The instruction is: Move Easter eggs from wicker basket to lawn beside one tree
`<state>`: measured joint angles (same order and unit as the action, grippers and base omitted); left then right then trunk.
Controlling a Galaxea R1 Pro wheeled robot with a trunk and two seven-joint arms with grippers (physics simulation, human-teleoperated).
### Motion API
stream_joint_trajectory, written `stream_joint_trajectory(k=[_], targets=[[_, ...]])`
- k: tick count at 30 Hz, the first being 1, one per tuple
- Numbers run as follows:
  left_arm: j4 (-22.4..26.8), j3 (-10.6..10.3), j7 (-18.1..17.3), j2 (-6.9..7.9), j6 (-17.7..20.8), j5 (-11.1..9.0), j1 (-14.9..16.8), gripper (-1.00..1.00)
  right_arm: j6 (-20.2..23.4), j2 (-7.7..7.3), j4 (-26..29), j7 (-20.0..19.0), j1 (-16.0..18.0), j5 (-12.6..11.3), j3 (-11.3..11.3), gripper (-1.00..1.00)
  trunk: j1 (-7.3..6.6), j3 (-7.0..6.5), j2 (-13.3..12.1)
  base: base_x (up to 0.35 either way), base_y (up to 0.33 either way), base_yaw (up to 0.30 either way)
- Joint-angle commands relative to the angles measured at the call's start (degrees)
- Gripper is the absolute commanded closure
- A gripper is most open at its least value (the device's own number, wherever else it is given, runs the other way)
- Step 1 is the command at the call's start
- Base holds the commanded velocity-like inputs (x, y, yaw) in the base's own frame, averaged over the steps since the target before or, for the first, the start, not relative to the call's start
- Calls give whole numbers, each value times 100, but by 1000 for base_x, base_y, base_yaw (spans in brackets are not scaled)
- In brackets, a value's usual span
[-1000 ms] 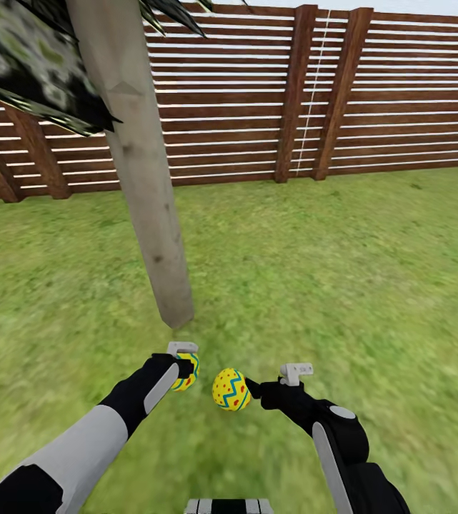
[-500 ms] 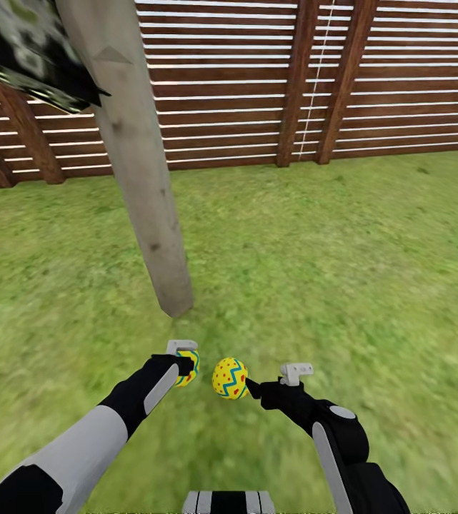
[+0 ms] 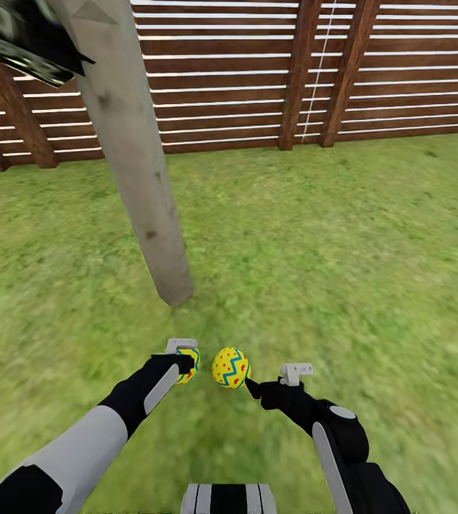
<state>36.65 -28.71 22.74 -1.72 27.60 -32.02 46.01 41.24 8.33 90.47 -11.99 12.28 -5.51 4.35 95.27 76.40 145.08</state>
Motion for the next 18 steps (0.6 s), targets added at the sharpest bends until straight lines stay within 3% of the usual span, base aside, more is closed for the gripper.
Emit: stream_joint_trajectory(k=[1,4,6,8,18], targets=[[13,-30,55,5,-17,-59,4,100,33,2,6,14,3,-55,-4,-100,1,27,3,0,0,0],[28,-30,55,5,-47,60,4,100,33,2,6,16,3,-55,-4,-100,9,94,7,0,0,0],[33,-25,55,-1,-172,413,4,100,33,2,6,14,3,-55,-4,-100,14,138,10,0,0,0],[34,-19,55,-3,-252,579,4,100,33,2,6,14,3,-55,-4,-100,19,182,13,0,0,0],[35,-20,-82,-4,-284,661,11,100,33,2,6,20,3,-55,-4,-100,45,404,26,0,0,0]])
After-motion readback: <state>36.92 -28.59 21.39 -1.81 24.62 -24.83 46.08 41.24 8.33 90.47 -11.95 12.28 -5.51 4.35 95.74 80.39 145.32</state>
